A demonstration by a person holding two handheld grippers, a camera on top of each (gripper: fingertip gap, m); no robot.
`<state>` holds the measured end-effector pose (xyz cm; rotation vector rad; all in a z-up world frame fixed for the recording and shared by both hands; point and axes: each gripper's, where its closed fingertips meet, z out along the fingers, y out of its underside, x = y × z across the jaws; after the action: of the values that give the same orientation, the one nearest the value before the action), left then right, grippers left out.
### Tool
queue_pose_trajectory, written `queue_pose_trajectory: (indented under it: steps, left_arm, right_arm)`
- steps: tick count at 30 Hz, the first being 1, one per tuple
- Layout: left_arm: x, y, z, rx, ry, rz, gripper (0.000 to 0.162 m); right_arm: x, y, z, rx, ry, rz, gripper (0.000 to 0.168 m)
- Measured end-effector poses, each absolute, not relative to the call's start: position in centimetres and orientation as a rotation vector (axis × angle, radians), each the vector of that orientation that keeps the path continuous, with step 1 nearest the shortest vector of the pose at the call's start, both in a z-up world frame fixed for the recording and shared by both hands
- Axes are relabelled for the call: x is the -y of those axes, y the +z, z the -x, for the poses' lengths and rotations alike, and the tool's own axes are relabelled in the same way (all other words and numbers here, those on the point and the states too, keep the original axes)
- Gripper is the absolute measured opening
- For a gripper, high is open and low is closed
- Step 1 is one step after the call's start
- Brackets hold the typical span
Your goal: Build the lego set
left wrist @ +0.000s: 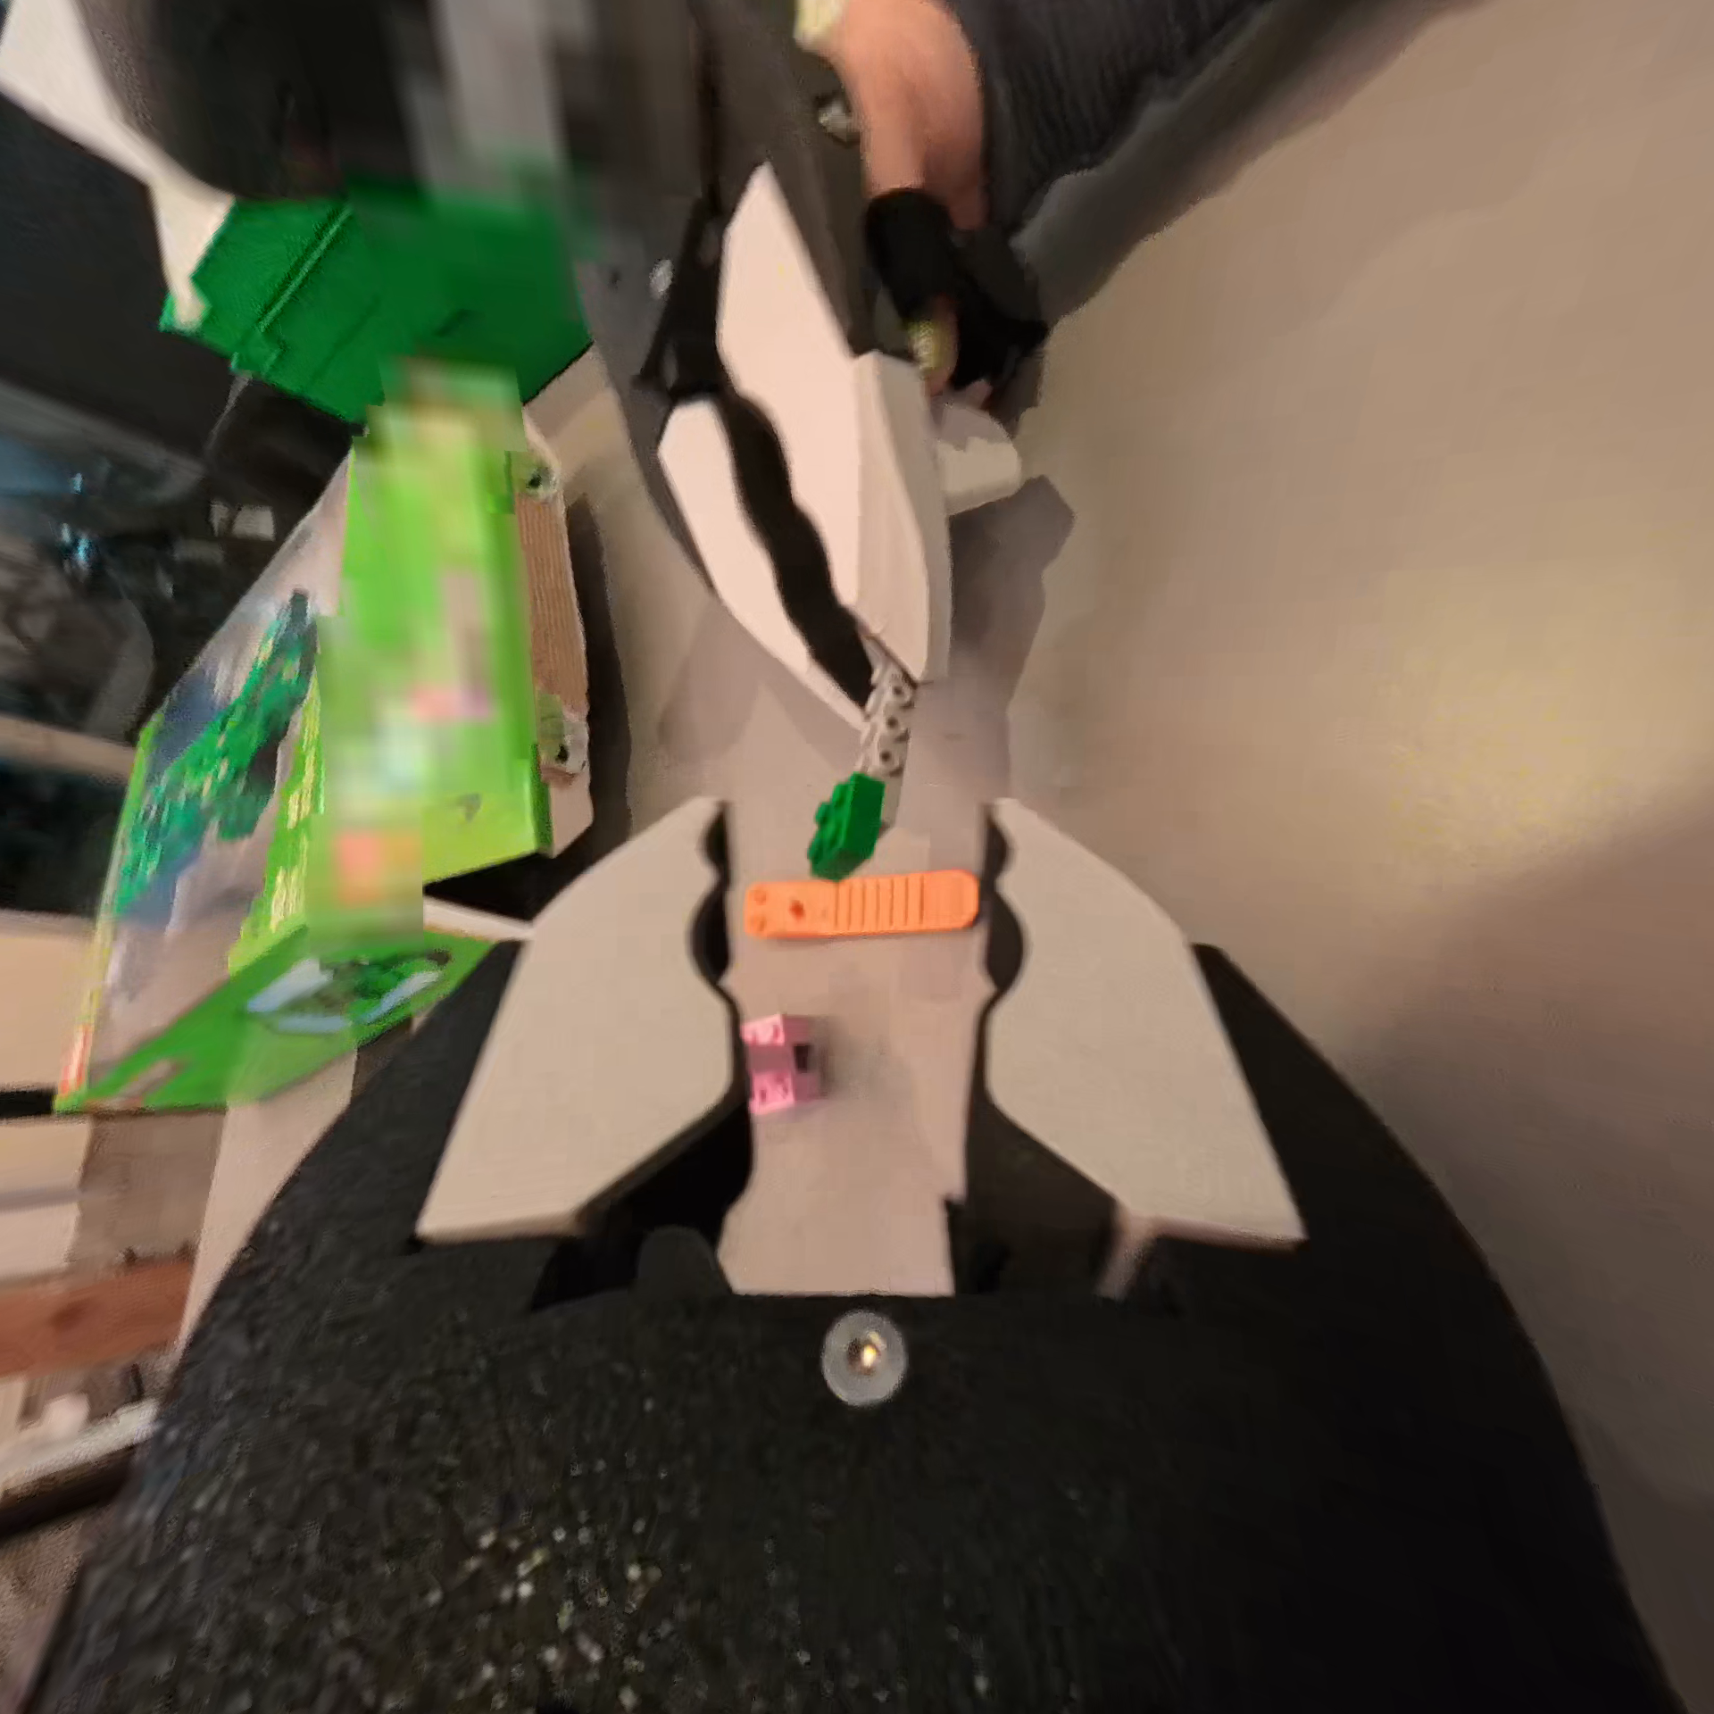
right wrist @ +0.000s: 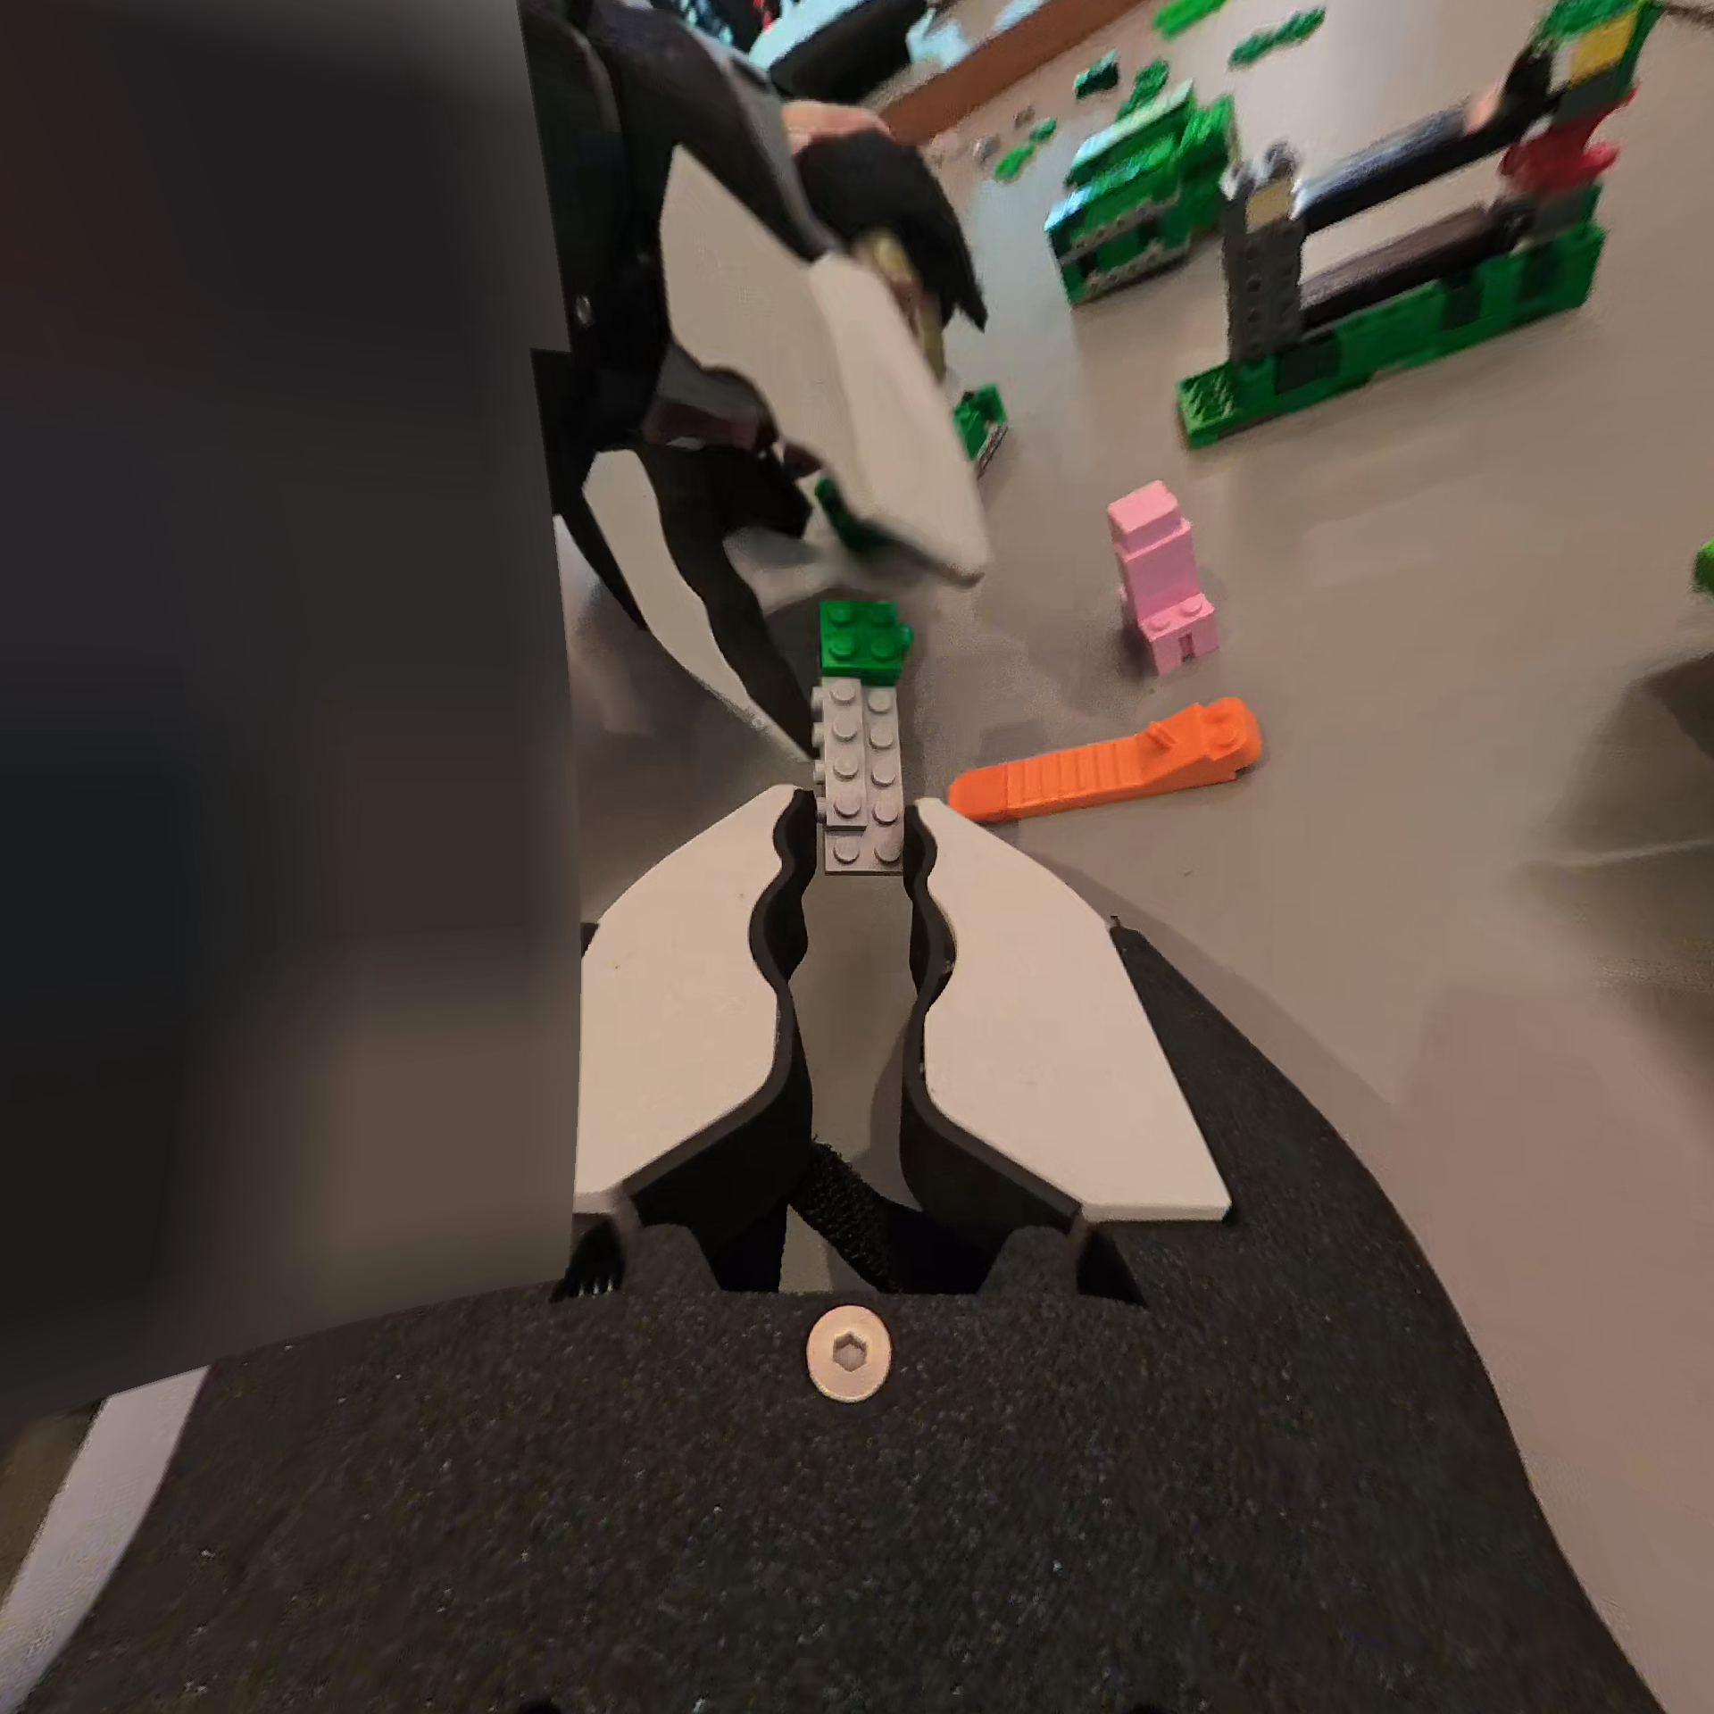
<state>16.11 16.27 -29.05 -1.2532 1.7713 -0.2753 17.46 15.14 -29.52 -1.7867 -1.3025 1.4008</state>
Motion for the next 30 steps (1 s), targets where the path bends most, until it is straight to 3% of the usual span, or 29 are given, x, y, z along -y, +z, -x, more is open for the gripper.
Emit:
queue_pose_trajectory:
  steps: [1,12,22,30]
  left_arm:
    - [-16.5,-28.8,-15.6,-1.740,-0.275,1.291,0.063]
    - [-17.1,-23.1,-5.5,-1.279,-0.214,1.258,0.062]
    - [-17.3,-23.7,4.2,-1.038,-0.249,1.131,0.059]
    - [-17.3,-22.3,6.7,-0.857,-0.460,1.163,0.056]
  right_arm:
    - [-15.3,-29.2,-17.4,1.290,1.362,1.753,0.017]
    - [-17.4,-26.6,-10.8,1.207,0.370,1.294,0.018]
    - [-17.8,-24.2,-3.4,0.928,0.276,1.215,0.018]
    - [-19.6,-25.3,-1.0,0.932,0.159,1.272,0.018]
